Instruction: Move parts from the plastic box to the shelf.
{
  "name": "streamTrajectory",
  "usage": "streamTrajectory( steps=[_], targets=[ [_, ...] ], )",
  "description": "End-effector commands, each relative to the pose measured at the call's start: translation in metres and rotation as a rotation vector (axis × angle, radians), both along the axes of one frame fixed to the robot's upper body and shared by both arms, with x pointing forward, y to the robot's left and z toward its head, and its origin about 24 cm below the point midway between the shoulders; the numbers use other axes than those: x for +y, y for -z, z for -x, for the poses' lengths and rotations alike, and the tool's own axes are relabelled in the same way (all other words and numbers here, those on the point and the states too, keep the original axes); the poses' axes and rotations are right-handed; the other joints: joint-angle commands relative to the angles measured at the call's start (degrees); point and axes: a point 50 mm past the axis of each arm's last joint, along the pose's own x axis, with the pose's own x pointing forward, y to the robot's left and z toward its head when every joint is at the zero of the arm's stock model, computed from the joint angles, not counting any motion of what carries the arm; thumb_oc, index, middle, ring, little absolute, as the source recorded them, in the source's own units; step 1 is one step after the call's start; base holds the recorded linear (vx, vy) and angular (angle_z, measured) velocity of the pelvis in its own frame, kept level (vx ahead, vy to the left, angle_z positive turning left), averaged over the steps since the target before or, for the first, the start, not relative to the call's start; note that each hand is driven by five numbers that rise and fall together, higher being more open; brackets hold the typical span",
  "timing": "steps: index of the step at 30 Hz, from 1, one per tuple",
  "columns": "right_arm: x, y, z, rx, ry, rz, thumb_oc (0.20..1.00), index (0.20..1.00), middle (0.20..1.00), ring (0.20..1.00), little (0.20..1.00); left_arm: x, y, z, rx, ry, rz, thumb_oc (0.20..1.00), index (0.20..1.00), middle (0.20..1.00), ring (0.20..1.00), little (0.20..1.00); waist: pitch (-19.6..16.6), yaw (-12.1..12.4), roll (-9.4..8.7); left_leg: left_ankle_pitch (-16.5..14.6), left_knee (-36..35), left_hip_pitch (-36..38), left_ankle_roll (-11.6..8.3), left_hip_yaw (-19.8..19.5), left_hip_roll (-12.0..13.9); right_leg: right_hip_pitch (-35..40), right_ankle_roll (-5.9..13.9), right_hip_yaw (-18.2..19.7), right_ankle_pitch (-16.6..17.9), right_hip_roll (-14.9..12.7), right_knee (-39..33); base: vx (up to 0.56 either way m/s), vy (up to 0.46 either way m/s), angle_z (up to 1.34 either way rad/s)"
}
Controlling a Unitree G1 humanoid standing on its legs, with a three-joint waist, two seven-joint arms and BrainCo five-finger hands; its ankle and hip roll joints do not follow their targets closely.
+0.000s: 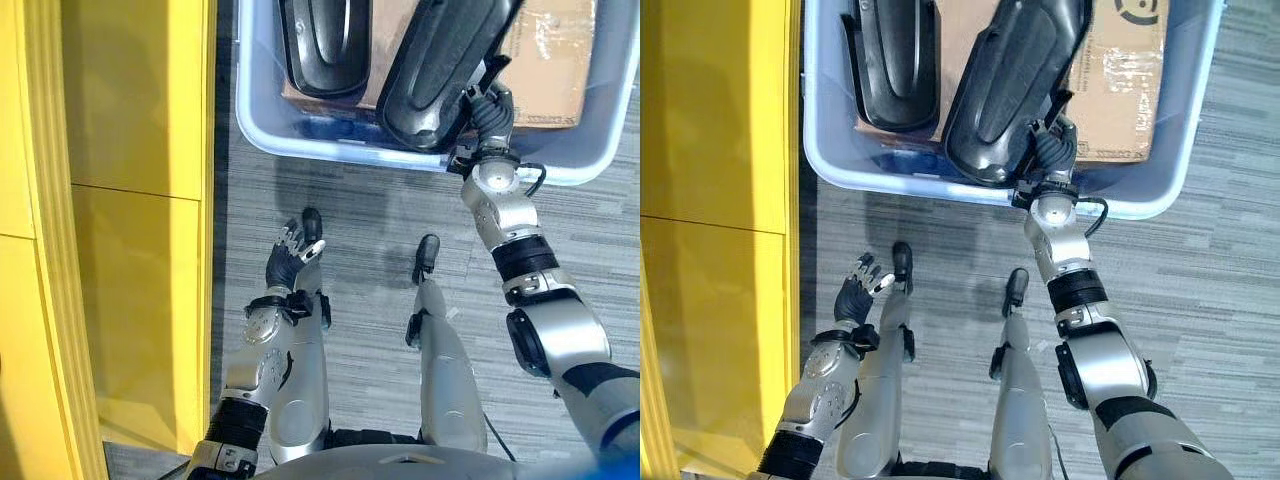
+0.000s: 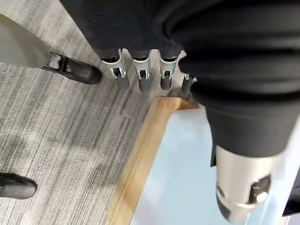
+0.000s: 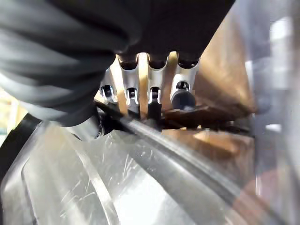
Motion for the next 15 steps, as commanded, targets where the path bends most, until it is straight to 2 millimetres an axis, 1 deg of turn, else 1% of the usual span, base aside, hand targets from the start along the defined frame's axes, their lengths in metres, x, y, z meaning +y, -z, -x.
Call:
streamTrajectory(
  steps=[1,2,4,5,9,11,13,15],
  targets=[
    [0.001,-0.019,0.005,-0.110,-0.037,0.036,0.200,0.200,0.200,0.200,0.200,0.004,0.001,0.005,-0.003,0.005,-0.013,1.000,1.000,1.000,1.000,1.000,1.57,0.01,1.27,-11.72,0.37,9.68,-1.80,0.98,3.12,7.18,-2.19,2.81,-1.71,-4.73,0.28,0.00,0.000,0.00],
    [0.002,-0.022,0.005,-0.116,-0.037,0.036,0.200,0.200,0.200,0.200,0.200,0.004,-0.001,0.003,-0.009,0.004,-0.013,1.000,1.000,1.000,1.000,1.000,1.57,-0.06,1.23,-11.33,0.37,9.05,-1.73,0.86,3.03,6.59,-2.19,2.80,-1.41,-4.80,0.30,-0.01,-0.012,-0.03],
    [0.010,-0.021,0.012,-0.147,-0.078,0.006,0.200,0.200,0.200,0.200,0.200,0.005,0.003,0.005,0.008,0.007,-0.023,1.000,1.000,1.000,1.000,1.000,1.57,-0.18,1.11,-11.68,0.37,11.50,-1.68,1.24,2.91,8.78,-2.35,2.83,-1.91,-4.75,0.30,0.00,0.000,0.00],
    [0.013,-0.024,0.014,-0.166,-0.093,0.005,0.200,0.200,0.200,0.200,0.200,0.005,0.002,0.004,0.003,0.012,-0.025,1.000,1.000,1.000,1.000,1.000,1.57,-0.31,1.02,-11.26,0.37,11.56,-1.56,1.18,2.82,8.78,-2.43,2.78,-1.74,-4.79,0.44,0.00,-0.019,-0.04],
    [0.020,-0.026,0.023,-0.206,-0.136,-0.005,0.200,0.200,0.200,0.200,0.200,0.007,0.006,0.005,0.021,0.012,-0.037,1.000,1.000,1.000,1.000,1.000,1.57,-0.74,0.80,-11.35,0.37,14.23,-1.39,1.47,2.51,11.24,-2.72,2.76,-2.17,-4.64,0.46,-0.01,-0.020,-0.05],
    [0.025,-0.025,0.026,-0.219,-0.162,-0.005,0.200,0.200,0.200,0.200,0.200,0.009,0.007,0.006,0.027,0.011,-0.043,1.000,1.000,1.000,1.000,1.000,1.57,-1.01,0.69,-11.33,0.37,15.47,-1.28,1.59,2.36,12.26,-2.80,2.86,-2.32,-4.53,0.56,0.00,-0.020,-0.05],
    [0.030,-0.020,0.035,-0.233,-0.207,-0.012,0.200,0.200,0.200,0.200,0.200,0.011,0.011,0.008,0.042,0.015,-0.055,1.000,1.000,1.000,1.000,1.000,1.57,-1.22,0.60,-11.29,0.37,17.82,-1.18,1.93,2.30,14.36,-2.94,2.99,-2.64,-4.38,0.85,-0.01,-0.035,-0.03],
    [0.031,-0.018,0.039,-0.236,-0.217,-0.012,0.200,0.200,0.200,0.200,0.200,0.012,0.013,0.009,0.051,0.014,-0.054,1.000,1.000,1.000,1.000,1.000,1.57,-1.38,0.54,-11.36,0.37,18.76,-1.13,2.01,2.28,15.15,-2.99,3.11,-2.81,-4.32,0.95,0.00,-0.015,0.00]
  ],
)
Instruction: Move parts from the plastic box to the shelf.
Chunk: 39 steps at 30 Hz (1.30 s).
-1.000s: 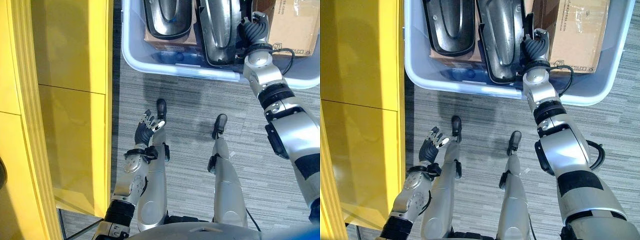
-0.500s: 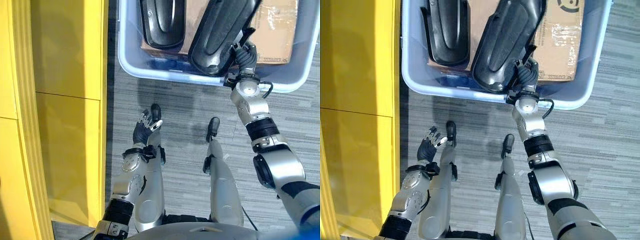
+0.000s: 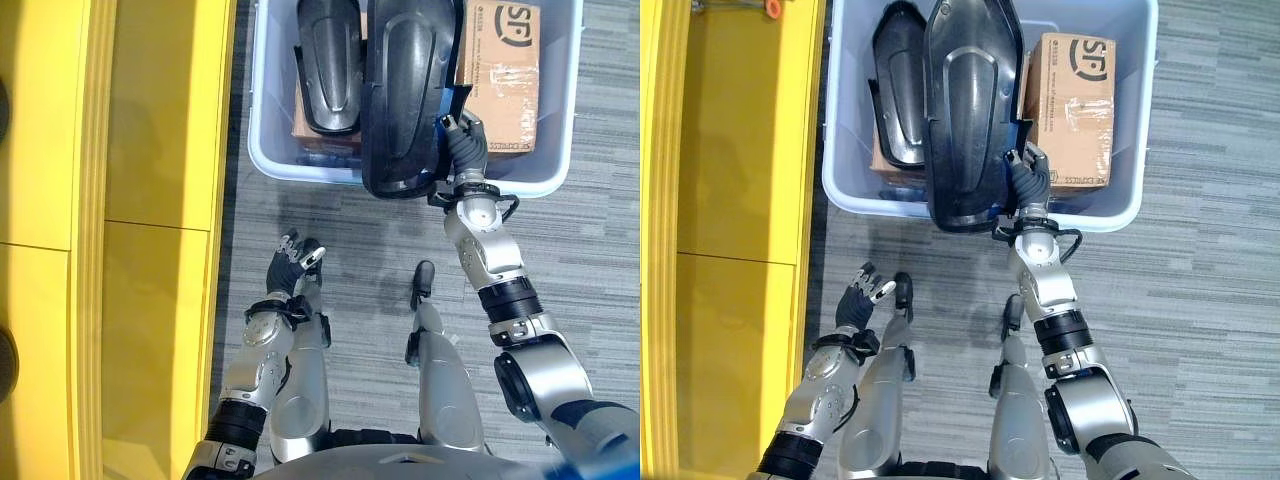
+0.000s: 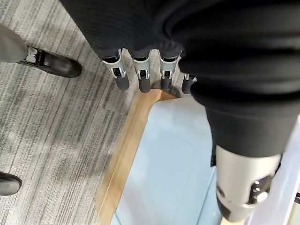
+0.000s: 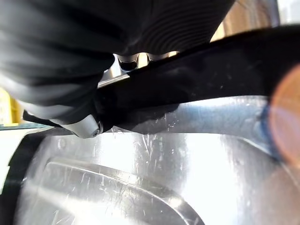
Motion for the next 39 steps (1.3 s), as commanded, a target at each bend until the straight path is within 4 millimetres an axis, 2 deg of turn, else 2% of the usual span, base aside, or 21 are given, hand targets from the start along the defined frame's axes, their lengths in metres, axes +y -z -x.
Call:
streamTrajectory(
  steps=[1,9,14,17,21,23,25,26,28,29,30,32,33,34,35,37,39],
  targets=[
    [0.008,-0.035,0.012,-0.197,-0.070,-0.039,0.200,0.200,0.200,0.200,0.200,0.010,0.003,0.008,-0.005,0.007,-0.041,1.000,1.000,1.000,1.000,1.000,1.12,-1.29,0.20,-9.65,0.37,8.63,-0.93,0.45,2.21,5.88,-3.14,1.61,-2.06,-4.05,1.27,0.00,-0.031,0.01],
    [0.021,-0.018,0.037,-0.201,-0.179,-0.063,0.200,0.200,0.200,0.200,0.200,0.020,0.017,0.018,0.059,-0.009,-0.062,1.000,1.000,1.000,1.000,1.000,1.11,-2.86,0.00,-10.06,0.37,18.52,0.13,1.36,2.71,14.41,-3.34,2.20,-3.28,-2.00,3.55,0.00,-0.069,-0.07],
    [0.032,0.004,0.054,-0.152,-0.289,-0.092,0.200,0.200,0.200,0.200,0.200,0.034,0.030,0.030,0.118,-0.049,-0.082,1.000,1.000,1.000,1.000,1.000,-3.03,-2.99,-0.49,-10.03,0.37,23.04,1.19,2.39,3.83,16.54,-2.61,3.49,-3.82,0.11,8.66,0.05,-0.113,-0.04],
    [0.040,0.019,0.065,-0.107,-0.377,-0.087,0.200,0.200,0.200,0.200,0.200,0.046,0.041,0.045,0.169,-0.119,-0.069,1.000,1.000,1.000,1.000,1.000,-5.92,-2.42,-0.51,-9.28,0.37,26.67,2.71,3.07,6.29,17.27,-1.16,4.57,-4.58,2.86,16.19,0.01,-0.236,-0.08],
    [0.049,0.024,0.067,-0.084,-0.432,-0.090,0.200,0.200,0.200,0.200,0.200,0.049,0.047,0.055,0.195,-0.173,-0.031,1.000,1.000,1.000,1.000,1.000,-6.09,-1.13,-0.35,-7.72,0.37,27.55,3.59,2.72,8.75,17.72,0.43,5.39,-4.75,5.63,20.16,-0.08,-0.209,0.04],
    [0.056,0.022,0.067,-0.084,-0.464,-0.087,0.200,0.200,0.200,0.200,0.200,0.050,0.052,0.059,0.214,-0.226,0.018,1.000,1.000,1.000,1.000,1.000,-5.41,0.32,-0.64,-7.20,0.37,24.30,3.68,2.52,9.84,17.29,1.22,5.48,-4.68,7.30,20.00,-0.26,-0.302,-0.10],
    [0.056,0.019,0.067,-0.094,-0.469,-0.088,0.200,0.200,0.200,0.200,0.200,0.051,0.057,0.063,0.237,-0.242,0.029,1.000,1.000,1.000,1.000,1.000,-5.02,1.16,-1.15,-7.97,0.37,21.98,3.41,3.62,9.09,17.57,1.19,4.64,-4.20,7.00,18.36,-0.20,-0.235,0.14],
    [0.057,0.019,0.066,-0.091,-0.469,-0.100,0.200,0.200,0.200,0.200,0.200,0.050,0.060,0.063,0.249,-0.240,0.029,1.000,1.000,1.000,1.000,1.000,-4.58,1.21,-1.95,-8.84,0.37,22.15,3.50,6.50,8.93,18.01,1.17,3.94,-3.60,6.29,17.63,-0.13,-0.156,0.65],
    [0.057,0.019,0.066,-0.091,-0.465,-0.102,0.200,0.200,0.200,0.200,0.200,0.049,0.059,0.062,0.246,-0.233,0.029,1.000,1.000,1.000,1.000,1.000,-4.37,1.52,-2.45,-8.46,0.37,21.70,3.35,7.53,8.60,18.33,1.01,3.28,-3.04,5.95,17.03,-0.10,-0.123,0.85],
    [0.055,0.021,0.066,-0.082,-0.461,-0.099,0.200,0.200,0.200,0.200,0.200,0.052,0.058,0.061,0.242,-0.228,0.009,1.000,1.000,1.000,1.000,1.000,-3.64,2.16,-3.29,-7.58,2.72,24.62,3.14,8.51,7.95,19.21,0.29,2.30,-2.06,5.12,15.77,-0.14,-0.104,0.70],
    [0.056,0.024,0.067,-0.073,-0.471,-0.106,0.200,0.200,0.200,0.200,0.200,0.053,0.057,0.062,0.237,-0.227,0.003,1.000,1.000,1.000,1.000,1.000,-4.01,2.43,-3.60,-8.38,6.37,25.92,3.24,8.13,8.31,19.14,-0.21,1.94,-2.12,4.75,14.77,-0.18,-0.107,0.56],
    [0.056,0.029,0.069,-0.051,-0.475,-0.132,0.200,0.200,0.200,0.200,0.200,0.054,0.057,0.065,0.242,-0.228,-0.003,1.000,1.000,1.000,1.000,1.000,-5.53,2.04,-3.82,-8.36,8.50,27.75,2.59,8.73,9.30,18.67,-0.33,0.72,-2.21,4.17,13.50,-0.08,-0.022,0.75],
    [0.056,0.029,0.069,-0.051,-0.475,-0.132,0.200,0.200,0.200,0.200,0.200,0.054,0.057,0.065,0.242,-0.229,-0.003,1.000,1.000,1.000,1.000,1.000,-5.64,1.97,-3.82,-8.29,8.49,27.58,2.59,8.65,9.31,18.58,-0.35,0.65,-2.15,4.18,13.45,0.01,0.053,0.92],
    [0.059,0.041,0.069,0.000,-0.488,-0.182,0.200,0.200,0.200,0.200,0.200,0.053,0.058,0.064,0.243,-0.220,-0.003,1.000,1.000,1.000,1.000,1.000,-7.84,0.66,-3.54,-7.68,7.59,31.18,1.96,9.25,10.45,18.00,-0.08,-0.92,-2.17,3.37,13.30,0.06,0.128,0.82],
    [0.054,0.039,0.068,-0.008,-0.476,-0.137,0.200,0.200,0.200,0.200,0.200,0.054,0.057,0.064,0.241,-0.218,-0.008,1.000,1.000,1.000,1.000,1.000,-9.08,-0.04,-3.05,-7.24,5.90,33.29,1.26,9.24,10.93,17.91,0.08,-1.36,-2.25,2.92,13.13,0.07,0.197,0.76],
    [0.044,0.033,0.069,-0.038,-0.445,-0.116,0.200,0.200,0.200,0.200,0.200,0.052,0.056,0.064,0.234,-0.209,-0.009,1.000,1.000,1.000,1.000,1.000,-10.57,-1.03,-2.43,-7.33,0.58,32.91,0.20,10.74,9.74,18.74,0.38,-2.99,-2.34,1.36,11.77,0.04,0.189,1.01],
    [0.044,0.038,0.070,-0.018,-0.450,-0.148,0.200,0.200,0.200,0.200,0.200,0.051,0.058,0.067,0.237,-0.209,-0.006,1.000,1.000,1.000,1.000,1.000,-11.70,-1.41,-2.00,-8.50,0.37,32.62,0.02,10.07,9.42,19.56,0.43,-3.93,-2.24,0.29,11.16,0.07,0.214,1.07]
  ],
)
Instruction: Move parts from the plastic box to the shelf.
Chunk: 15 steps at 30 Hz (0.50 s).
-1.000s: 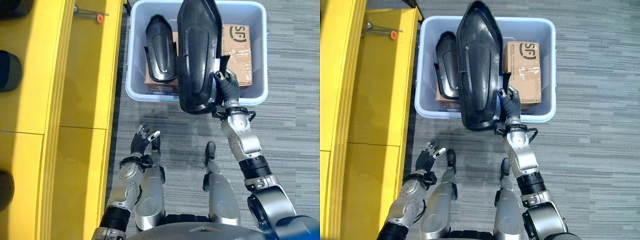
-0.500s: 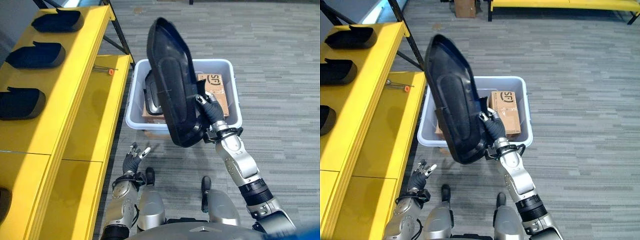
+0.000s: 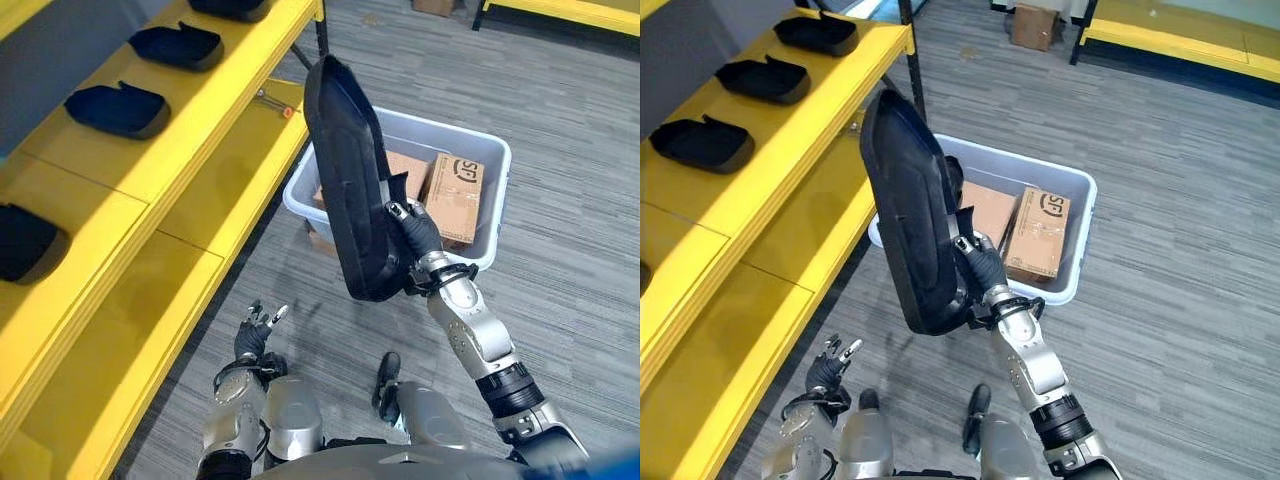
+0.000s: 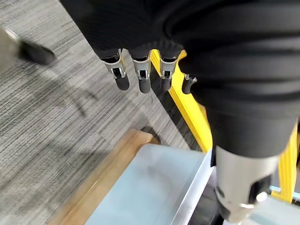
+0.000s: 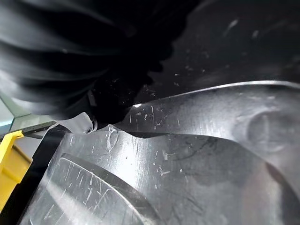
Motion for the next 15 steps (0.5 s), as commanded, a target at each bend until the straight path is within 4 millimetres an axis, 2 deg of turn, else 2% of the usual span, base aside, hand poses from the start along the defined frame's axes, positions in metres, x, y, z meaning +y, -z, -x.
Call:
streamTrajectory(
  steps=[1,4,7,9,13,14,15],
  targets=[
    [0.023,-0.041,0.004,-0.179,-0.078,-0.183,0.200,0.200,0.200,0.200,0.200,0.013,-0.017,0.008,-0.091,0.005,-0.072,1.000,1.000,1.000,1.000,1.000,-4.45,0.47,0.30,6.94,-11.14,2.15,1.45,-0.61,-0.64,0.81,6.77,12.61,8.28,-3.14,0.06,0.07,0.271,0.68],
    [0.027,-0.040,0.004,-0.166,-0.090,-0.212,0.200,0.200,0.200,0.200,0.200,0.017,-0.018,0.009,-0.094,0.003,-0.092,1.000,1.000,1.000,1.000,1.000,-4.75,1.49,0.37,7.09,-11.14,2.44,0.50,0.86,-2.78,2.27,6.38,11.40,8.07,-5.35,-0.77,0.04,0.310,0.28],
    [0.033,-0.038,0.004,-0.153,-0.106,-0.229,0.200,0.200,0.200,0.200,0.200,0.024,-0.016,0.014,-0.082,-0.013,-0.108,1.000,1.000,1.000,1.000,1.000,-5.30,3.48,-0.03,6.62,-11.14,1.91,0.60,-0.22,-5.75,4.10,5.67,10.95,7.58,-7.38,-3.13,0.05,0.388,0.21],
    [0.044,-0.040,0.003,-0.151,-0.135,-0.258,0.200,0.200,0.200,0.200,0.200,0.029,-0.017,0.014,-0.086,-0.026,-0.125,1.000,1.000,1.000,1.000,1.000,-5.51,5.16,-0.20,6.39,-10.55,1.37,0.61,-0.70,-8.12,5.48,5.22,10.27,7.57,-9.67,-4.48,0.05,0.427,0.30],
    [0.046,-0.043,0.002,-0.161,-0.134,-0.257,0.200,0.200,0.200,0.200,0.200,0.035,-0.020,0.014,-0.093,-0.042,-0.148,1.000,1.000,1.000,1.000,1.000,-5.60,6.31,0.59,5.43,-10.69,1.24,1.00,-1.24,-10.67,5.71,4.95,10.03,7.43,-11.66,-5.17,0.02,0.394,0.42],
    [0.042,-0.038,0.003,-0.144,-0.115,-0.278,0.200,0.200,0.200,0.200,0.200,0.035,-0.023,0.007,-0.111,-0.025,-0.168,1.000,1.000,1.000,1.000,1.000,-6.25,5.01,1.75,3.13,-11.14,0.39,2.02,-2.63,-12.71,4.10,4.38,14.36,7.02,-10.22,-3.73,0.07,0.590,0.20],
    [0.040,-0.036,0.004,-0.138,-0.109,-0.279,0.200,0.200,0.200,0.200,0.200,0.033,-0.025,0.003,-0.120,-0.006,-0.171,1.000,1.000,1.000,1.000,1.000,-6.15,3.76,2.40,2.70,-11.14,0.18,2.47,-3.99,-13.52,2.65,4.09,17.35,7.17,-8.37,-2.92,0.10,0.595,0.68]
  ],
)
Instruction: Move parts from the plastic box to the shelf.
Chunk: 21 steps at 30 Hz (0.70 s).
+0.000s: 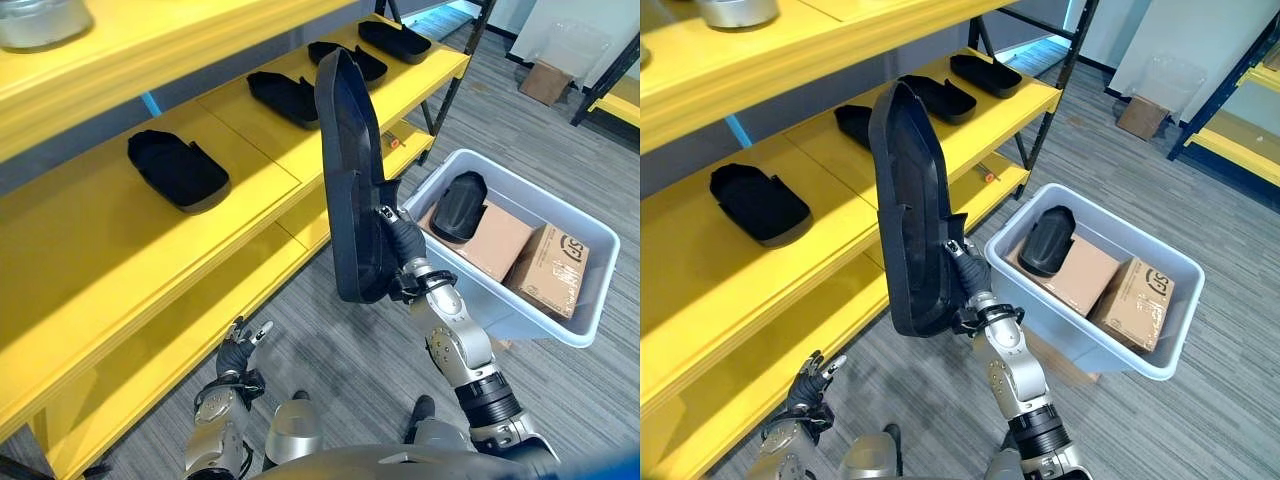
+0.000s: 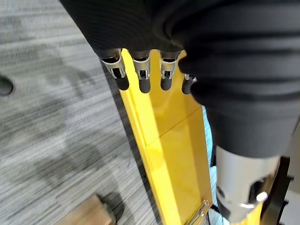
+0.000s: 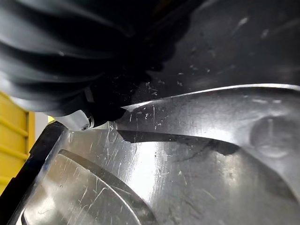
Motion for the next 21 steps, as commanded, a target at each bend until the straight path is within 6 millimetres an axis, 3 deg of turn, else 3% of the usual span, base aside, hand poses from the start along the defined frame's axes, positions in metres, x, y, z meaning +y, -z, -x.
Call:
streamTrajectory(
  steps=[1,4,6,8,9,11,13,15,21],
  targets=[
    [-0.011,-0.043,-0.003,-0.199,0.025,-0.090,0.200,0.200,0.200,0.200,0.200,-0.010,-0.033,-0.029,-0.179,0.076,-0.083,1.000,1.000,1.000,1.000,1.000,0.54,-4.68,5.01,10.66,-15.48,4.80,-4.21,-2.40,-0.42,1.91,6.76,9.38,-17.71,6.11,2.55,0.09,0.326,1.42],
    [-0.028,-0.039,0.002,-0.199,0.071,-0.075,0.200,0.200,0.200,0.200,0.200,-0.023,-0.037,-0.042,-0.206,0.143,-0.071,1.000,1.000,1.000,1.000,1.000,1.94,-9.04,5.36,10.30,-15.48,4.56,-2.87,-6.19,-3.46,-3.08,6.57,15.79,-17.02,15.49,7.12,0.06,0.273,1.74],
    [-0.036,-0.035,0.004,-0.189,0.089,-0.063,0.200,0.200,0.200,0.200,0.200,-0.029,-0.038,-0.046,-0.213,0.169,-0.062,1.000,1.000,1.000,1.000,1.000,3.13,-11.52,5.07,10.03,-15.48,5.09,-2.20,-8.14,-4.64,-6.22,6.16,16.77,-17.43,19.65,7.20,0.05,0.164,1.72],
    [-0.041,-0.029,0.005,-0.166,0.094,-0.059,0.200,0.200,0.200,0.200,0.200,-0.029,-0.040,-0.046,-0.217,0.172,-0.061,1.000,1.000,1.000,1.000,1.000,3.83,-12.68,3.96,9.25,-15.48,5.60,-1.63,-9.53,-5.60,-8.94,5.59,15.63,-18.00,22.49,4.99,0.04,0.061,1.09],
    [-0.041,-0.029,0.005,-0.166,0.094,-0.059,0.200,0.200,0.200,0.200,0.200,-0.029,-0.040,-0.046,-0.217,0.172,-0.060,1.000,1.000,1.000,1.000,1.000,3.85,-12.77,4.01,9.20,-15.48,5.64,-1.64,-9.62,-5.56,-8.92,5.58,15.53,-18.07,22.51,5.03,0.04,0.019,0.38],
    [-0.042,-0.029,0.007,-0.167,0.088,-0.064,0.200,0.200,0.200,0.200,0.200,-0.028,-0.040,-0.046,-0.219,0.159,-0.057,1.000,1.000,1.000,1.000,1.000,4.21,-12.99,3.14,9.32,-15.48,5.81,-0.65,-11.47,-6.70,-12.09,5.21,16.66,-17.76,25.37,3.33,0.05,0.007,0.12],
    [-0.041,-0.029,0.009,-0.167,0.084,-0.075,0.200,0.200,0.200,0.200,0.200,-0.031,-0.039,-0.047,-0.218,0.160,-0.049,1.000,1.000,1.000,1.000,1.000,3.80,-13.36,2.70,9.38,-15.48,5.77,-0.23,-12.30,-7.36,-12.06,4.65,18.13,-17.77,25.61,1.74,0.04,-0.026,0.27],
    [-0.041,-0.022,0.010,-0.142,0.076,-0.086,0.200,0.200,0.200,0.200,0.200,-0.030,-0.039,-0.045,-0.220,0.152,-0.044,1.000,1.000,1.000,1.000,1.000,2.01,-12.13,0.83,8.80,-15.48,5.75,0.01,-11.37,-8.61,-6.51,4.14,17.14,-17.18,23.32,-0.70,0.03,-0.049,0.69],
    [-0.048,-0.014,0.009,-0.105,0.102,-0.070,0.200,0.200,0.200,0.200,0.200,-0.029,-0.034,-0.036,-0.199,0.130,-0.026,1.000,1.000,1.000,1.000,1.000,-0.50,-10.48,2.48,9.69,-15.48,6.20,0.40,-10.83,-8.01,-3.54,4.15,16.51,-17.39,23.35,-2.42,0.04,-0.058,0.11]
  ],
)
